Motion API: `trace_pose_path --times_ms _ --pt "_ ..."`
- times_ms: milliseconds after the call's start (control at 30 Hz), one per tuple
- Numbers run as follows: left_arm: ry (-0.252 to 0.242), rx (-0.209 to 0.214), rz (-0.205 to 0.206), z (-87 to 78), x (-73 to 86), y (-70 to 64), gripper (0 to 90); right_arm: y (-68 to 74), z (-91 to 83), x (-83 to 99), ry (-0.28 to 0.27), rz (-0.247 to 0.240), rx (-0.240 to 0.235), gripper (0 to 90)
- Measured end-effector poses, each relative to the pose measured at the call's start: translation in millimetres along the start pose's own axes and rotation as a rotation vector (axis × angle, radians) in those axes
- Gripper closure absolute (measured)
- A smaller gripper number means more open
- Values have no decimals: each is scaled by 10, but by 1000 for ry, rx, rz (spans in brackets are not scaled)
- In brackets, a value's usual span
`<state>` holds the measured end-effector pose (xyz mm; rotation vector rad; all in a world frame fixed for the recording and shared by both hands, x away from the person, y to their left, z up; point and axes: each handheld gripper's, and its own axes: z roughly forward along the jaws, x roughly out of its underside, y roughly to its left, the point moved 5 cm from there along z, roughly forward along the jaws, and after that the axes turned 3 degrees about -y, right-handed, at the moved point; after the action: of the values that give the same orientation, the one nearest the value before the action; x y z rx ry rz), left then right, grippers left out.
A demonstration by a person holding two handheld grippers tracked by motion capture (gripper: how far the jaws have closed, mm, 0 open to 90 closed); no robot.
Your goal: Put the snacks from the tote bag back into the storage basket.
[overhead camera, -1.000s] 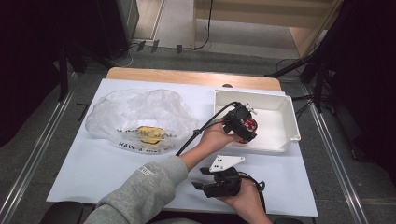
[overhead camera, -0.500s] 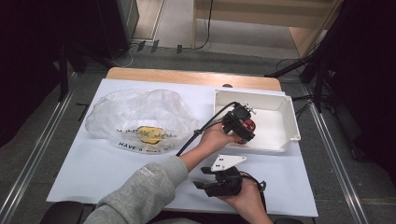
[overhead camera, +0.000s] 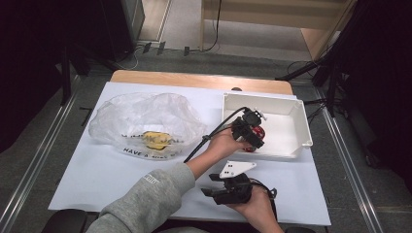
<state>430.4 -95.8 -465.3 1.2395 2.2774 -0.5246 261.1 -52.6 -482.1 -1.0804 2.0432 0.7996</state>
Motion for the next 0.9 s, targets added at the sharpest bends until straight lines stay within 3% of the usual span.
trace_pose_path --times_ms 133,267,667,733,900 --pt "-7 -8 -15 -14 -8 15 226 -2 1 1 1 -1 1 453" --pt "-28 23 -36 -39 -23 34 211 -4 4 1 0 -1 -1 455" --pt "-38 38 -20 -131 -20 49 213 -13 1 1 -2 2 0 455" --pt "-59 43 -4 -213 -42 50 219 -16 -3 1 -3 4 1 455" --pt "-92 53 -16 -322 -70 76 234 -16 -2 0 -4 3 2 455"
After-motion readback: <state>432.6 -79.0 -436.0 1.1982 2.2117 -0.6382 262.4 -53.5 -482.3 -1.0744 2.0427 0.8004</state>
